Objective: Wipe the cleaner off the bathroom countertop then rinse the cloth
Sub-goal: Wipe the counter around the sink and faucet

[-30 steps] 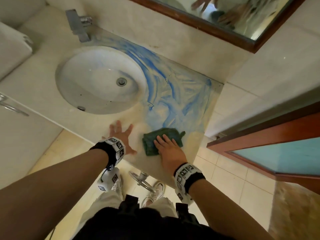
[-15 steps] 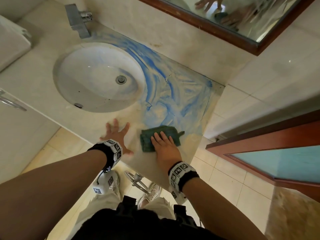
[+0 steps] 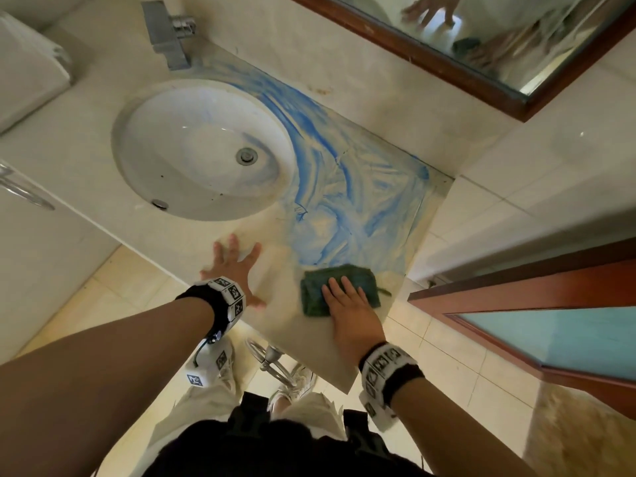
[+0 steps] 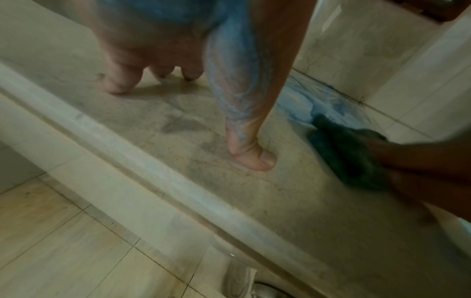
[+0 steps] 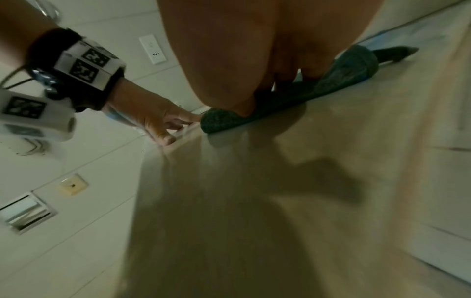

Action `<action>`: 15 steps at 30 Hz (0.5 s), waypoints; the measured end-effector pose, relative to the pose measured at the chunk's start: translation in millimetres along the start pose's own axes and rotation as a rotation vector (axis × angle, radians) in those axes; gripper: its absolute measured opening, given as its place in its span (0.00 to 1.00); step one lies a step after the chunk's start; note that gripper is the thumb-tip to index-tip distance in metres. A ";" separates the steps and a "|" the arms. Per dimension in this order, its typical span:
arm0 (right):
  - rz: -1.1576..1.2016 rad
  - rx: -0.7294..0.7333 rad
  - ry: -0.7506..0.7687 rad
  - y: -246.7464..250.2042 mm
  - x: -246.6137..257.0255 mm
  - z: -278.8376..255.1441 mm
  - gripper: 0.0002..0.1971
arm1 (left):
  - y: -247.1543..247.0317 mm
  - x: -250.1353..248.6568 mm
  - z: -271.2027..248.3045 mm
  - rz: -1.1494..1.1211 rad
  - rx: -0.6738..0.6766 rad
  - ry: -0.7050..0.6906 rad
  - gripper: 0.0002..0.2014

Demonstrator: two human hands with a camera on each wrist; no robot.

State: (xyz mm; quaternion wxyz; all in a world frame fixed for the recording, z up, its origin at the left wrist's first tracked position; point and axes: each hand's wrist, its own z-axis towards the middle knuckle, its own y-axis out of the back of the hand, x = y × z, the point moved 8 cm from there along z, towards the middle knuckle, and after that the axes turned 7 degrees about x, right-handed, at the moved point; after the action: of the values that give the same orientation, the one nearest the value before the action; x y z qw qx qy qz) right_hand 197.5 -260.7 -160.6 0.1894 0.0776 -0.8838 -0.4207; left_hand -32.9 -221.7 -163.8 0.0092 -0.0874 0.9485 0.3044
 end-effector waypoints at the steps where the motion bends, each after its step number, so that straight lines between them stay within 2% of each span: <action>1: 0.001 -0.020 0.010 8.9 7.4 14.1 0.32 | 0.0 0.2 0.6 -0.001 0.001 -0.001 0.65; 5: -0.001 -0.048 0.010 24.4 22.3 41.8 0.31 | -0.3 0.4 0.4 0.001 0.002 -0.008 0.66; 12: 0.026 -0.036 -0.016 -24.9 -24.3 -41.0 0.30 | -0.1 0.7 0.7 -0.004 -0.010 -0.013 0.66; 15: 0.012 -0.008 -0.043 -28.1 -28.1 -38.8 0.32 | -1.0 1.9 2.3 0.000 -0.001 -0.007 0.67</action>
State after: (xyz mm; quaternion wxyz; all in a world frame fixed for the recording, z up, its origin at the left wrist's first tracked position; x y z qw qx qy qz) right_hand 238.1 -297.9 -167.6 0.1730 0.0626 -0.8864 -0.4248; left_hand -34.7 -221.5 -166.3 0.0125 -0.0862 0.9483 0.3052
